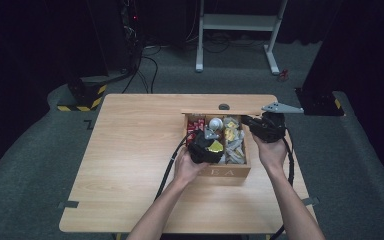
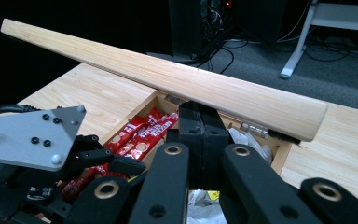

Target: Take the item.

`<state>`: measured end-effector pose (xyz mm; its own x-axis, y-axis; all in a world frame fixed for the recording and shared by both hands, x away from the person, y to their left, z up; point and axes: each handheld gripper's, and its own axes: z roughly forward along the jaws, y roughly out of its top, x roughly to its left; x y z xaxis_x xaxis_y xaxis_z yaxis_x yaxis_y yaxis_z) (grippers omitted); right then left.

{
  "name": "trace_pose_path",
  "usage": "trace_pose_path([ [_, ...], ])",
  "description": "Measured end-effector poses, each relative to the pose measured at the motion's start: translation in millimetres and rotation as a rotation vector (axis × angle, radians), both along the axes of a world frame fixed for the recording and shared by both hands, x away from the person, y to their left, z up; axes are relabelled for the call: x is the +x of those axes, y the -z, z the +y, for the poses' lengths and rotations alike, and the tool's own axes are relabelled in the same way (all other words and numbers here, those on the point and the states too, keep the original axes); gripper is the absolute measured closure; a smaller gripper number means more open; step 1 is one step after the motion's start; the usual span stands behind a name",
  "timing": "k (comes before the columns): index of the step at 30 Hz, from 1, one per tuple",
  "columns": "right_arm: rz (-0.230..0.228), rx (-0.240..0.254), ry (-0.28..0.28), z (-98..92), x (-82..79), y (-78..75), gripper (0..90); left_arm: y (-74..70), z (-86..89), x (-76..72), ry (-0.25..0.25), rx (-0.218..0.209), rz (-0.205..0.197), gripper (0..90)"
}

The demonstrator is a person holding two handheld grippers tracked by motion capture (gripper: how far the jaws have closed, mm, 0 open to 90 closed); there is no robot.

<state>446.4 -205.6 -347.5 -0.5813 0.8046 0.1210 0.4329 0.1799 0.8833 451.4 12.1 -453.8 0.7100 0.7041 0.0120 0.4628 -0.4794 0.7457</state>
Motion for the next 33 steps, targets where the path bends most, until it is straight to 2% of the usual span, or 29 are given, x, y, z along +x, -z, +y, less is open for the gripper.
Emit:
trace_pose_path([
  [5,0.001,-0.002,0.001,0.1,-0.1,0.1,90.0,1.1,-2.9,-0.4,0.001,0.006,0.009,37.5],
  [15,0.003,0.001,0.002,0.4,0.4,0.4,90.0,-1.6,-0.9,-1.9,0.006,0.001,0.0,38.3],
  [33,0.003,-0.002,0.001,0.7,0.8,0.6,90.0,-19.3,16.3,-11.7,0.008,-0.07,-0.034,38.6],
])
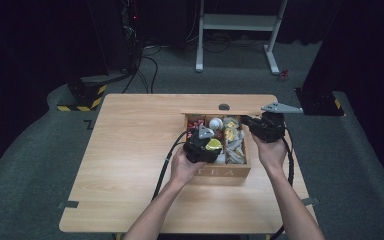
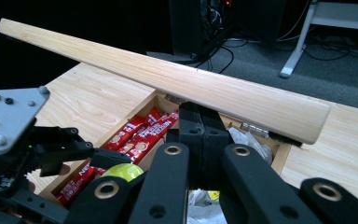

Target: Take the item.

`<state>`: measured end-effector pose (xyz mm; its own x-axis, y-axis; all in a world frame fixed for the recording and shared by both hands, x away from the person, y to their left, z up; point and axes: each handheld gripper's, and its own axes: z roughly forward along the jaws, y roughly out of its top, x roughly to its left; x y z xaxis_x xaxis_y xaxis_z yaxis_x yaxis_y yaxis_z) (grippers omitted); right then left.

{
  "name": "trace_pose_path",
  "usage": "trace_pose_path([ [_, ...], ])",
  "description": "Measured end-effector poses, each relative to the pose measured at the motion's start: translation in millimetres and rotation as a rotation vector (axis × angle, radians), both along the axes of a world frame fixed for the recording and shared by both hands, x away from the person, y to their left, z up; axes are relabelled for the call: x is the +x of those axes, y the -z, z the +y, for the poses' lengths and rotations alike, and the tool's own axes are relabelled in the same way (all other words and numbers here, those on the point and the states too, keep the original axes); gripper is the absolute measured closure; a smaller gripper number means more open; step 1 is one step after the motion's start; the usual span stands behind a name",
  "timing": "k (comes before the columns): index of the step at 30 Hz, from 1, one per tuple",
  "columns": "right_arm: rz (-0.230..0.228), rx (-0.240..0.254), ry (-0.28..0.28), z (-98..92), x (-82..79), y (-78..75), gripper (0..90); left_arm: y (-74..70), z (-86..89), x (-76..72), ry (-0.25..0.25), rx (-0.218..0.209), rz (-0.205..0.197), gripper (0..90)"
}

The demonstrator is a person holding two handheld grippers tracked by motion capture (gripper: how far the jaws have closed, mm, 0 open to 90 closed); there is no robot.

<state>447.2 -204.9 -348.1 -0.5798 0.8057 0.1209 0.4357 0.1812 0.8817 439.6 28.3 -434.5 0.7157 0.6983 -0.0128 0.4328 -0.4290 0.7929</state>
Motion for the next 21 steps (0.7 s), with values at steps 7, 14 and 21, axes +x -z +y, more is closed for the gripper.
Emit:
trace_pose_path([
  [7,0.002,0.001,0.0,0.1,-0.3,0.2,90.0,-4.2,7.6,-3.8,-0.006,-0.014,-0.002,38.6],
  [14,0.004,0.002,0.003,0.8,-0.3,0.5,90.0,-7.5,17.8,-6.0,-0.019,-0.043,-0.001,38.7],
  [21,0.004,0.001,0.001,1.1,0.3,0.9,90.0,-9.5,27.0,-8.0,-0.033,-0.049,0.0,38.7],
])
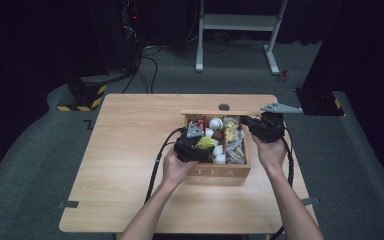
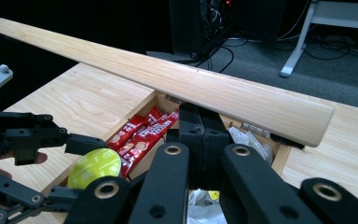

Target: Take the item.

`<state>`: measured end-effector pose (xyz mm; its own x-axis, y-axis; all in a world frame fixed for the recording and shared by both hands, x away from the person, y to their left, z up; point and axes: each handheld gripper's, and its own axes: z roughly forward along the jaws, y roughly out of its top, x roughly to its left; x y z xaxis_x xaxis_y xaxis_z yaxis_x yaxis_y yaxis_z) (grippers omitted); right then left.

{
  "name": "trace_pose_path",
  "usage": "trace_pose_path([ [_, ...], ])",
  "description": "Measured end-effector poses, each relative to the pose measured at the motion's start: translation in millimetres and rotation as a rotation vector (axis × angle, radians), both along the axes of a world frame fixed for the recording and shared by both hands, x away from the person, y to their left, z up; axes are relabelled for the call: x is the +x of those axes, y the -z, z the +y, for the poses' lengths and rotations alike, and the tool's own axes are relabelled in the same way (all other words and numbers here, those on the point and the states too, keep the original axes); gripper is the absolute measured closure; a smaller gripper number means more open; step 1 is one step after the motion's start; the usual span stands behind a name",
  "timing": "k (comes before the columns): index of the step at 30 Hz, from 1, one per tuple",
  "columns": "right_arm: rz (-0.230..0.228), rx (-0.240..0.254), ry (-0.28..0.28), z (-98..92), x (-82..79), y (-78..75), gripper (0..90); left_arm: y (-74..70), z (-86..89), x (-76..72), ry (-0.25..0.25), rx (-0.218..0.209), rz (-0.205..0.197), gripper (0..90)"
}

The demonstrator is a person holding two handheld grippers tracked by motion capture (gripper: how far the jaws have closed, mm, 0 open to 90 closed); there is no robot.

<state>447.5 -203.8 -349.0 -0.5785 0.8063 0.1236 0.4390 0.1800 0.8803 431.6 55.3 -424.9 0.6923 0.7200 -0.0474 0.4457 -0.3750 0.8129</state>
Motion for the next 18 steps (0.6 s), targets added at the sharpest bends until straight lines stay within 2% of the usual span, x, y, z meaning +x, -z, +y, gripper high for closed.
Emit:
trace_pose_path([
  [2,0.005,0.002,0.003,0.0,-0.3,0.0,90.0,-0.7,2.0,-1.6,-0.007,-0.007,0.008,38.7],
  [11,0.006,0.004,0.004,0.4,0.0,0.3,90.0,-5.6,16.4,-5.9,-0.02,0.003,-0.01,38.7],
  [18,0.005,0.001,-0.002,2.2,0.7,1.1,90.0,-6.8,30.8,-8.5,-0.042,-0.02,-0.009,38.8],
])
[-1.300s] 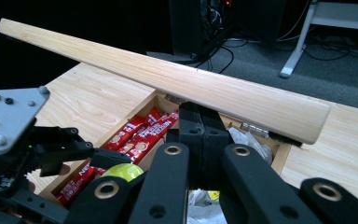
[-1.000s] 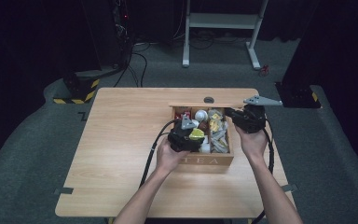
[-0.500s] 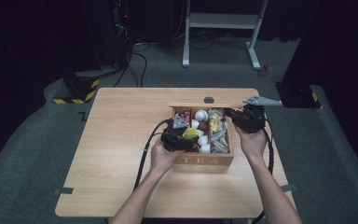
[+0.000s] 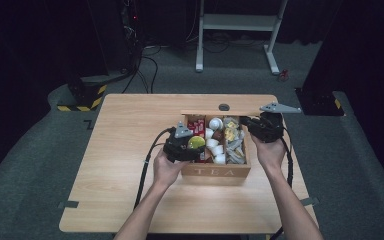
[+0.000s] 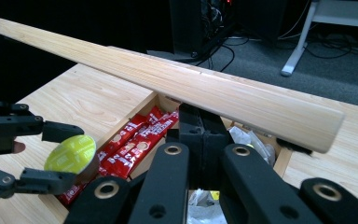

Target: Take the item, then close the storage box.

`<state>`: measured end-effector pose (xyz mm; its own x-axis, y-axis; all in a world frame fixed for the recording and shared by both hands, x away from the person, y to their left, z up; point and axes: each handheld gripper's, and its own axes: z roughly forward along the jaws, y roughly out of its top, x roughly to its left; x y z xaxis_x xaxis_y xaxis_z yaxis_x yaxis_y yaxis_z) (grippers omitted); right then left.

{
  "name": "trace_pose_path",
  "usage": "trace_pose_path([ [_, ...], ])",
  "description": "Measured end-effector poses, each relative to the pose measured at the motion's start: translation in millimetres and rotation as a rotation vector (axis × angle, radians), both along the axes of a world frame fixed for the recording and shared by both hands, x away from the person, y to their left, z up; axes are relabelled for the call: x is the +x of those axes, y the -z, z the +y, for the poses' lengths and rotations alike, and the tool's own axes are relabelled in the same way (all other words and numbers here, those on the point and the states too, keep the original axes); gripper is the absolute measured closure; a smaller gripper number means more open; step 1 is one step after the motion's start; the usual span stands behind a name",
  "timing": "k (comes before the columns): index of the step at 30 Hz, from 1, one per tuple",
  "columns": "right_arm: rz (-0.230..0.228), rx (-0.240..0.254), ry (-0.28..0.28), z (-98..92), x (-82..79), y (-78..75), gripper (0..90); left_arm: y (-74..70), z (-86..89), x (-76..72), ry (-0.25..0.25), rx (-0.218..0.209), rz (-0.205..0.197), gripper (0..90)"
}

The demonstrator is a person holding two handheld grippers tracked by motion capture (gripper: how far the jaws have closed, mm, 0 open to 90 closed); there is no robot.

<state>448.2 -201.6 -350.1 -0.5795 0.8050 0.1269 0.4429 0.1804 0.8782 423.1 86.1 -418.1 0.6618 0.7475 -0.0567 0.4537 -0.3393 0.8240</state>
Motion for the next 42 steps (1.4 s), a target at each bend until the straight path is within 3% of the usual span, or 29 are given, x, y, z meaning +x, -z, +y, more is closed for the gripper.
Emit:
trace_pose_path([
  [18,-0.001,-0.008,-0.003,1.6,0.0,0.0,90.0,-3.9,36.6,-7.0,-0.065,-0.049,-0.003,38.8],
  [36,-0.001,-0.015,-0.007,1.5,-1.0,0.7,90.0,-9.5,67.8,-13.9,-0.117,-0.059,-0.018,38.8],
  [42,0.002,-0.013,-0.007,1.4,-1.8,1.3,90.0,-10.3,80.8,-17.0,-0.147,-0.08,-0.017,38.8],
])
